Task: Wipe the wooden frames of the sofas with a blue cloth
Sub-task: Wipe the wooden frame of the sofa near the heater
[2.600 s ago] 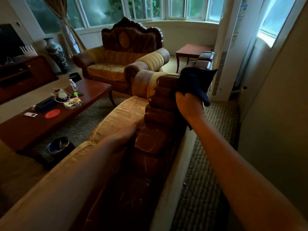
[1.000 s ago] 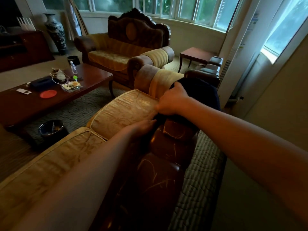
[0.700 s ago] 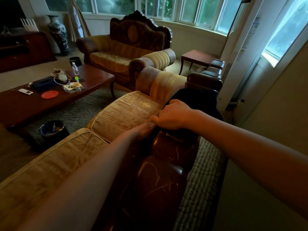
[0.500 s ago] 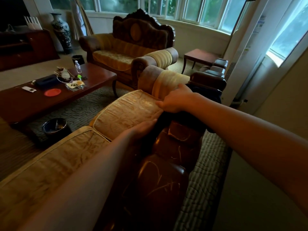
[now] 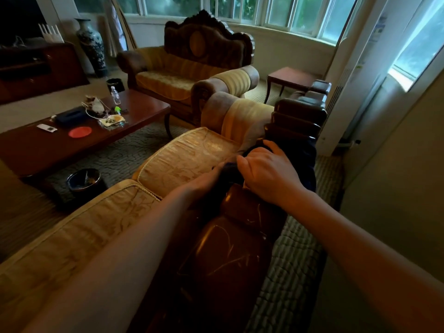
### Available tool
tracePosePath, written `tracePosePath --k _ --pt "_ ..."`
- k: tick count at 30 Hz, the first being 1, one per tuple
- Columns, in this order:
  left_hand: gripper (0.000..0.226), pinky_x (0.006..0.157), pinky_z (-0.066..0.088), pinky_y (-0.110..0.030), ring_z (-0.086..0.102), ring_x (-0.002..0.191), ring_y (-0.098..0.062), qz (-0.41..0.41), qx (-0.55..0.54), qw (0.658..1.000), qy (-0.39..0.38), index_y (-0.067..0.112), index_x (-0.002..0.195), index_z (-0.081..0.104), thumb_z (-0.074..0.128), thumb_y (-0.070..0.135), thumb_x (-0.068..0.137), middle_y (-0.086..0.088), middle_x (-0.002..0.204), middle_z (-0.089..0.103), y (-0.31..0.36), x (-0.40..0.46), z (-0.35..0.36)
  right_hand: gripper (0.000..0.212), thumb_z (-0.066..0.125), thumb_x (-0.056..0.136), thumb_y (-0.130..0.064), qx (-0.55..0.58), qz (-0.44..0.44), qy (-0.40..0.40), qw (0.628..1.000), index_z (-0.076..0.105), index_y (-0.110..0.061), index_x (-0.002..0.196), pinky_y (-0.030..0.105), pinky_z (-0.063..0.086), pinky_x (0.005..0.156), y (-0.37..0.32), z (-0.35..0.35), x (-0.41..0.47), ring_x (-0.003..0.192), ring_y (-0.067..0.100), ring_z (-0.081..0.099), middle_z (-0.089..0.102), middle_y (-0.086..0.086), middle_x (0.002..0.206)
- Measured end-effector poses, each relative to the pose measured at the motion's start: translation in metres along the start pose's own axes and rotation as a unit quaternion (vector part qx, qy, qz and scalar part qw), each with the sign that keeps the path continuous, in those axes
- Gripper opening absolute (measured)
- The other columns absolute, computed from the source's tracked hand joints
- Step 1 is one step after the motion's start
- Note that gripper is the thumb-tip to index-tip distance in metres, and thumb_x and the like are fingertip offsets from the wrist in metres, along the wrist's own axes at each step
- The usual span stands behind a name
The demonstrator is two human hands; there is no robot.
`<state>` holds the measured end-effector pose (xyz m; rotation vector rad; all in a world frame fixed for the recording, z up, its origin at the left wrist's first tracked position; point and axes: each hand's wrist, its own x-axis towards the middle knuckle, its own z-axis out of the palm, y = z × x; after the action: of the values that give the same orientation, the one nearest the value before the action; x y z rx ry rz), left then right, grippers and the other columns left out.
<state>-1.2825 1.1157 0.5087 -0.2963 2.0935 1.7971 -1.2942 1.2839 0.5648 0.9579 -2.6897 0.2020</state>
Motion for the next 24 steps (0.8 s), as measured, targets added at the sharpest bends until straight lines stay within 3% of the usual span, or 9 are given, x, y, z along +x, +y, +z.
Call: tracePosePath --k 3,6,10,12,14,16,19,21,24 --pt "0.063 0.107 0.038 -0.044 0.055 0.118 -0.033 -0.004 -0.023 0.999 -0.036 0.019 0.119 0.061 0.031 0.067 0.092 -0.015 0.125 0.060 0.003 0.004 0.003 0.057 0.018 0.096 -0.038 0.064 0.039 0.053 0.996 0.069 -0.019 0.080 0.030 0.019 0.110 -0.004 0.002 -0.013 0.103 0.010 0.059 0.070 -0.005 0.094" --pt "0.065 0.108 0.038 -0.042 0.058 0.116 -0.023 -0.010 0.035 0.998 -0.047 0.019 0.132 0.053 0.034 0.065 0.092 -0.008 0.127 0.061 0.016 -0.001 0.012 0.050 0.025 0.096 -0.035 0.095 0.042 0.145 0.984 0.073 -0.020 0.097 0.032 0.036 0.098 -0.003 0.004 -0.038 0.103 0.011 0.062 0.071 -0.004 0.105" --pt "0.051 0.097 0.045 -0.037 0.054 0.111 -0.024 0.090 0.163 0.975 0.118 0.007 0.123 0.042 0.052 0.047 0.092 -0.016 0.128 0.053 0.046 -0.011 0.032 0.051 0.021 0.098 -0.034 0.250 0.101 0.163 0.949 0.062 -0.012 0.120 0.037 0.041 0.104 0.006 0.013 -0.067 0.118 0.009 0.052 0.062 0.002 0.124" --pt "0.056 0.094 0.040 -0.037 0.047 0.113 -0.029 0.175 0.350 0.888 0.239 0.004 0.122 0.039 0.063 0.041 0.087 -0.018 0.125 0.045 0.062 -0.018 0.042 0.051 0.022 0.098 -0.032 0.276 0.126 0.180 0.936 0.061 -0.010 0.121 0.037 0.041 0.104 0.005 0.017 -0.070 0.118 0.008 0.051 0.062 0.003 0.123" --pt "0.046 0.093 0.035 -0.035 0.042 0.113 -0.030 0.276 0.512 0.754 0.306 0.007 0.116 0.047 0.066 0.035 0.084 -0.015 0.122 0.043 0.074 -0.021 0.051 0.051 0.023 0.096 -0.031 0.240 0.142 0.207 0.938 0.067 -0.010 0.111 0.038 0.045 0.097 0.005 0.016 -0.065 0.109 0.014 0.058 0.067 0.004 0.114" --pt "0.030 0.091 0.035 -0.035 0.043 0.111 -0.029 0.332 0.565 0.697 0.291 0.008 0.107 0.055 0.065 0.025 0.084 -0.013 0.117 0.047 0.081 -0.022 0.060 0.051 0.023 0.094 -0.032 0.204 0.153 0.200 0.946 0.069 -0.013 0.093 0.039 0.048 0.085 0.005 0.008 -0.053 0.093 0.019 0.061 0.069 0.003 0.098" --pt "0.012 0.074 0.031 -0.028 0.049 0.100 -0.030 0.350 0.529 0.735 0.241 0.006 0.091 0.055 0.063 0.012 0.084 -0.015 0.104 0.053 0.082 -0.022 0.062 0.052 0.020 0.092 -0.035 0.199 0.162 0.173 0.951 0.066 -0.013 0.081 0.041 0.047 0.081 0.005 0.001 -0.044 0.086 0.021 0.058 0.067 0.003 0.089" --pt "0.008 0.069 0.028 -0.023 0.052 0.092 -0.028 0.360 0.507 0.753 0.214 0.006 0.088 0.055 0.061 0.011 0.087 -0.013 0.097 0.055 0.077 -0.025 0.057 0.051 0.023 0.094 -0.032 0.209 0.147 0.187 0.949 0.069 -0.010 0.095 0.040 0.045 0.093 0.002 0.010 -0.056 0.100 0.023 0.059 0.068 0.006 0.103" --pt "0.021 0.072 0.038 -0.024 0.060 0.087 -0.026 0.401 0.507 0.742 0.175 0.002 0.095 0.065 0.054 0.020 0.092 -0.013 0.095 0.063 0.066 -0.040 0.050 0.045 0.027 0.098 -0.028 0.248 0.138 0.215 0.935 0.062 -0.010 0.120 0.036 0.030 0.110 -0.004 0.026 -0.076 0.124 0.018 0.048 0.061 0.005 0.126"
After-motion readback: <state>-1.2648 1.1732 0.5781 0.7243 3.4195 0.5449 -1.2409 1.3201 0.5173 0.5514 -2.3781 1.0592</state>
